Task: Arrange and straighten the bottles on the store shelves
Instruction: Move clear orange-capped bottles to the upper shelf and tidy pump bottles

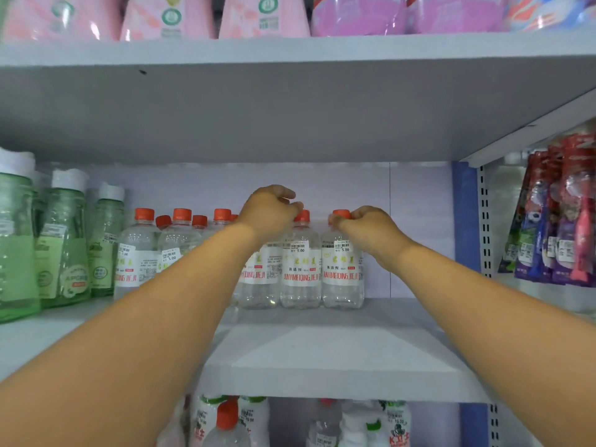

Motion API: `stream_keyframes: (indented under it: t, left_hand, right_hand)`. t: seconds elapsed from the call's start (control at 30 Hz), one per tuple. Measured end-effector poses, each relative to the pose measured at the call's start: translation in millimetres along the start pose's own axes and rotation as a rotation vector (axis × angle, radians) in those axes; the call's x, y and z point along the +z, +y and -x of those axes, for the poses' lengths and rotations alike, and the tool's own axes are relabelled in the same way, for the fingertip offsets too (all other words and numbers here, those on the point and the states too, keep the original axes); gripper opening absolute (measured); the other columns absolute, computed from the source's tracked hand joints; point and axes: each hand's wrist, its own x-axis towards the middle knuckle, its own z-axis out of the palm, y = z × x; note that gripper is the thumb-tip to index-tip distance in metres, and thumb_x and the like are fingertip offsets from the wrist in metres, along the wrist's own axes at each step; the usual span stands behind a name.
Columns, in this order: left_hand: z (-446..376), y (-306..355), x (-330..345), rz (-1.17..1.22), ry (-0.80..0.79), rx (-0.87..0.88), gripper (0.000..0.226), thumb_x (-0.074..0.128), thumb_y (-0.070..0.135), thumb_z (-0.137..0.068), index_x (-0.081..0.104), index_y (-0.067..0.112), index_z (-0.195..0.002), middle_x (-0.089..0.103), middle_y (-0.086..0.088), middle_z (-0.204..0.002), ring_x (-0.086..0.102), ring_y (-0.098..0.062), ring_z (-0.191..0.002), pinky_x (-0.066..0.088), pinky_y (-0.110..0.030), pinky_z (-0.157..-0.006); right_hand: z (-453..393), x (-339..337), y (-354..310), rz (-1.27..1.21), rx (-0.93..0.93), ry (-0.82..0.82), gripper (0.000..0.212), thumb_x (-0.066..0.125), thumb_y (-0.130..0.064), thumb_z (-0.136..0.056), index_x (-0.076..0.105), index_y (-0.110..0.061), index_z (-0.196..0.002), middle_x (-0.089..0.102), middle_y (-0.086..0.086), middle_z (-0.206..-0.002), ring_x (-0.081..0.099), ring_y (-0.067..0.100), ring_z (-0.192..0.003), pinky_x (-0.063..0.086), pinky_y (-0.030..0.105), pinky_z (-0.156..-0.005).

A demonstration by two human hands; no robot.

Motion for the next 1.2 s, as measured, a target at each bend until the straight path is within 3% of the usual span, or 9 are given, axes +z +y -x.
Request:
stream_keyframes:
  t: [0.13,0.27,0.33,0.4,0.5,0.8,0.97,1.07,1.2]
  left_hand:
    - [14,5,-41,-0.236,0.106,-0.073,0.016,0.065,0.021,-0.098,0.072,0.024,-0.113,0.069,0.001,-0.125,0.064,-0.022,-0.101,0.048,-0.028,-0.085]
    - [20,3,-62,-0.473,-0.005,-0.128,0.046,0.062,0.023,-0.102,0.052,0.016,-0.147,0.054,-0.006,-0.151,0.068,-0.029,-0.115,0.055,-0.038,-0.100]
    - [18,2,-62,-0.415,-0.096,-0.172,0.055,0.061,0.026,-0.103,0.043,0.015,-0.154,0.050,-0.004,-0.156,0.077,-0.026,-0.097,0.059,-0.039,-0.095]
    - [16,1,-59,-0.384,-0.172,-0.225,0.055,0.064,0.029,-0.102,0.044,0.013,-0.150,0.061,-0.007,-0.144,0.079,-0.024,-0.084,0.061,-0.037,-0.087]
    - [13,-5,-54,-0.392,-0.220,-0.253,0.035,0.066,0.037,-0.100,0.057,0.008,-0.117,0.077,-0.015,-0.108,0.080,-0.026,-0.081,0.062,-0.041,-0.091]
    - [6,-15,-49,-0.427,-0.183,-0.257,0.043,0.067,0.045,-0.097,0.062,0.003,-0.104,0.077,-0.009,-0.070,0.077,-0.020,-0.065,0.061,-0.036,-0.090]
    - [31,-3,-47,-0.465,-0.188,-0.241,0.036,0.063,0.041,-0.101,0.054,0.008,-0.113,0.076,-0.013,-0.107,0.078,-0.025,-0.088,0.059,-0.039,-0.095]
    - [73,22,-70,-0.372,-0.049,-0.072,0.045,0.064,0.042,-0.100,0.054,0.020,-0.139,0.068,-0.001,-0.129,0.072,-0.018,-0.102,0.057,-0.032,-0.093]
    - [209,-2,-127,-0.021,0.170,0.443,0.019,0.063,0.045,-0.098,0.071,0.036,-0.112,0.076,0.012,-0.102,0.074,-0.008,-0.087,0.059,-0.019,-0.071]
  right_hand:
    - [17,-4,-8,0.072,-0.044,0.051,0.052,0.068,-0.054,-0.090,0.061,-0.015,-0.124,0.064,0.000,-0.116,0.062,0.021,-0.104,0.053,0.036,-0.091]
    - [23,-1,-10,0.127,-0.014,0.018,0.033,0.065,-0.048,-0.093,0.063,-0.015,-0.097,0.070,0.007,-0.098,0.064,0.017,-0.080,0.051,0.030,-0.067]
    - [23,1,-6,0.156,-0.015,0.001,0.031,0.063,-0.045,-0.095,0.062,-0.014,-0.091,0.071,0.008,-0.092,0.065,0.017,-0.077,0.048,0.029,-0.062]
    - [22,2,-3,0.156,-0.011,-0.007,0.036,0.062,-0.047,-0.095,0.065,-0.012,-0.098,0.070,0.006,-0.092,0.066,0.017,-0.080,0.049,0.031,-0.066]
    - [20,2,0,0.141,-0.017,-0.005,0.039,0.062,-0.050,-0.095,0.066,-0.011,-0.098,0.070,0.004,-0.091,0.064,0.014,-0.077,0.050,0.031,-0.067]
    - [16,3,4,0.141,-0.023,-0.004,0.029,0.064,-0.053,-0.093,0.058,-0.025,-0.095,0.066,-0.007,-0.094,0.060,0.007,-0.081,0.044,0.027,-0.061]
    - [22,0,-4,0.240,-0.020,-0.037,0.050,0.063,-0.049,-0.096,0.061,-0.010,-0.127,0.066,0.008,-0.128,0.065,0.023,-0.105,0.049,0.032,-0.085]
    - [41,-18,-47,0.192,-0.182,0.191,0.059,0.065,-0.046,-0.096,0.055,-0.009,-0.141,0.059,0.008,-0.142,0.059,0.021,-0.118,0.044,0.030,-0.099]
    - [145,-31,-88,-0.255,-0.534,0.239,0.018,0.062,-0.037,-0.091,0.067,-0.027,-0.106,0.075,-0.004,-0.098,0.070,0.014,-0.086,0.060,0.035,-0.078]
